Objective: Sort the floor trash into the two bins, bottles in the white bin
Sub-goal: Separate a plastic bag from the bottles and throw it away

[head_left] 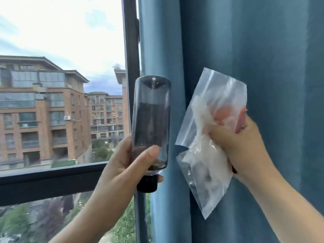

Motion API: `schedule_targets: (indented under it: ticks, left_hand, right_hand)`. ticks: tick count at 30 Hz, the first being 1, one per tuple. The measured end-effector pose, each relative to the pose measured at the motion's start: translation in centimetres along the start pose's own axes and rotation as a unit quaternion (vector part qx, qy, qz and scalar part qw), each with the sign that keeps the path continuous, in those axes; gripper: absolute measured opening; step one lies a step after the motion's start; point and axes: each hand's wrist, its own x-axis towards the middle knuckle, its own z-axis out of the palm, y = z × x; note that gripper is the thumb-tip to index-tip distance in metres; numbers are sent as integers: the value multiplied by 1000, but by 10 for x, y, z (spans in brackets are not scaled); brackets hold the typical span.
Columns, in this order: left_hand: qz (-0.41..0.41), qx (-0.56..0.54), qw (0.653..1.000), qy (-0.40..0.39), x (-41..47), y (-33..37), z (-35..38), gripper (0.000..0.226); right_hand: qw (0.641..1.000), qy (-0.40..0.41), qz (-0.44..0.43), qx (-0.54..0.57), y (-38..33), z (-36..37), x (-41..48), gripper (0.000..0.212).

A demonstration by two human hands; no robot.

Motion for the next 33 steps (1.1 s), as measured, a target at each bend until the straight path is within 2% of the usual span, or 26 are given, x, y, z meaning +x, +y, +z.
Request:
schedule_targets:
  ticks: [2,6,9,13,15,20,25,33]
  left_hand:
    - [-6,-25,999,-48,0,-3,21,43]
    - [-27,-89,987,-131,-1,-13,73,32]
    - [-32,-115,975,-188,-2,-19,118,40]
    - [-52,-142,961,-234,-4,-26,187,35]
    - [-58,-150,952,-261,-8,-27,225,36]
    - [-77,-173,926,-327,-29,-31,324,34]
    - [-115,-188,905,-363,-54,-43,417,39]
    - [-194,-176,867,-425,-90,-95,525,46]
  right_hand:
    - [999,34,0,-38,-11,-24,-12,19]
    - [987,116,-8,-115,-38,-78,-37,19]
    - [975,156,-14,-158,-58,-118,-54,17]
    - [950,210,-27,-230,-80,-175,-75,24]
    - [939,233,-31,-253,-89,-207,-86,21]
    - [911,295,-30,-287,-112,-291,-115,14]
    - [889,342,-19,-303,-122,-373,-140,25]
    - [845,419,50,-328,-105,-476,-190,28]
